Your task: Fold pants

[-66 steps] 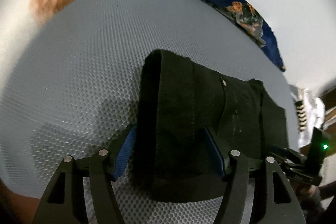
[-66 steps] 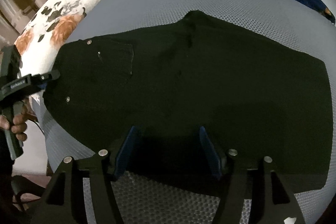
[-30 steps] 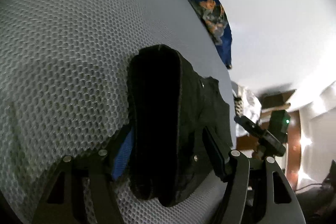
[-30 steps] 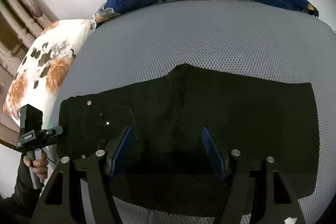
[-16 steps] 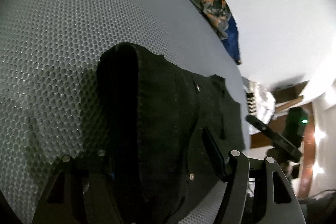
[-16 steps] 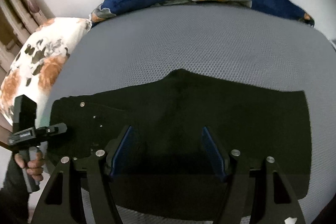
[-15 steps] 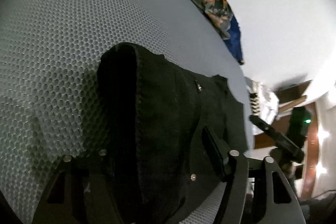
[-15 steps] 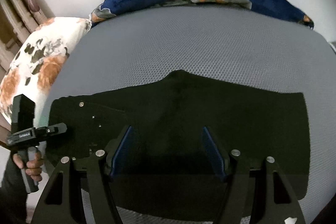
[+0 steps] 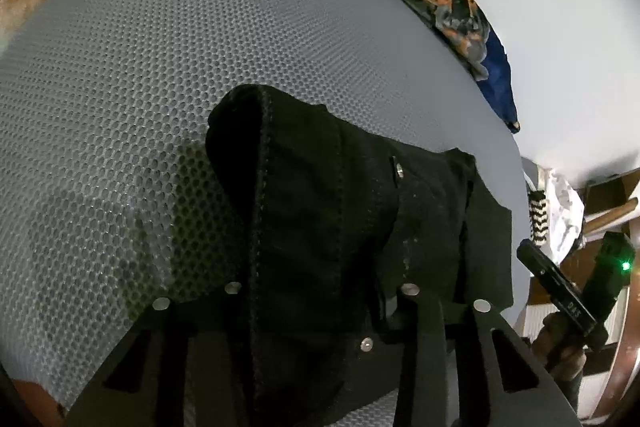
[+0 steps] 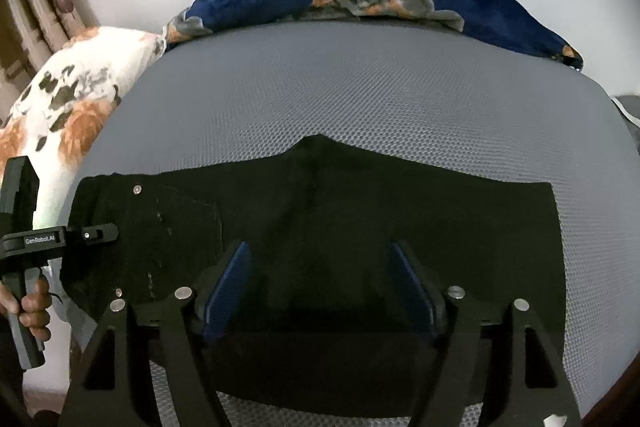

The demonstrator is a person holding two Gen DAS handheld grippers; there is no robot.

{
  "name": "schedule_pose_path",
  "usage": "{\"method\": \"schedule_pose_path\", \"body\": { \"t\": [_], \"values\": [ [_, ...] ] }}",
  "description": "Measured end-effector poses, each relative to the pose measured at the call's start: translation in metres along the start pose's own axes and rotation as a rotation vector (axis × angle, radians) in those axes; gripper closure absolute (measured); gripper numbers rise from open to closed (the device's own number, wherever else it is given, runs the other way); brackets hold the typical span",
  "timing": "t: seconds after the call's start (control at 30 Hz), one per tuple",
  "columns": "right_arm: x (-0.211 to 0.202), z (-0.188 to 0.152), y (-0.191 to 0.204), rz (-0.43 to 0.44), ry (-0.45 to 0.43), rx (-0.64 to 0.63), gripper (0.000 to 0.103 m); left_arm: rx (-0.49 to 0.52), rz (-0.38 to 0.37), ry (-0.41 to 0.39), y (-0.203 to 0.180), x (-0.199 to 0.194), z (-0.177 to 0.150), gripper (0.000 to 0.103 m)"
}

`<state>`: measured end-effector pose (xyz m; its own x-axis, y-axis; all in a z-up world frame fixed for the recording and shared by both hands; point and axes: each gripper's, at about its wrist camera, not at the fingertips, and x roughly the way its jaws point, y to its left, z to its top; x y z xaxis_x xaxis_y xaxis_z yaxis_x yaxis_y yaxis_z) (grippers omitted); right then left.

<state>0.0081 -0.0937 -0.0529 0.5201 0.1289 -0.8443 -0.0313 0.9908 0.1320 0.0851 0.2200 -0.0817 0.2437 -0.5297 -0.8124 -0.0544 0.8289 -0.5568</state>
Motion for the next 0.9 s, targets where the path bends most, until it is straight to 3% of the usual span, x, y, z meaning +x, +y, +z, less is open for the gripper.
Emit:
{"method": "schedule_pose_path", "body": {
  "t": [0.3,0.57,0.9],
  "values": [
    [-0.017,-0.009,-0.028,0.041,-0.049,0.063,0.032,-0.028,-0.078,-0.041,-0.029,-0.019,-0.007,0.08],
    [-0.035,-0.016,-0.065,0.051,-0.099,0.124,0.032,-0.047,-0.085,-0.085,-0.074,-0.028,-0.009,0.081],
    [-0.047,-0.026,-0.124,0.055,-0.138,0.226,0.032,0.004,-0.097,-0.087,-0.141,-0.018,-0.005,0.081]
  ]
}}
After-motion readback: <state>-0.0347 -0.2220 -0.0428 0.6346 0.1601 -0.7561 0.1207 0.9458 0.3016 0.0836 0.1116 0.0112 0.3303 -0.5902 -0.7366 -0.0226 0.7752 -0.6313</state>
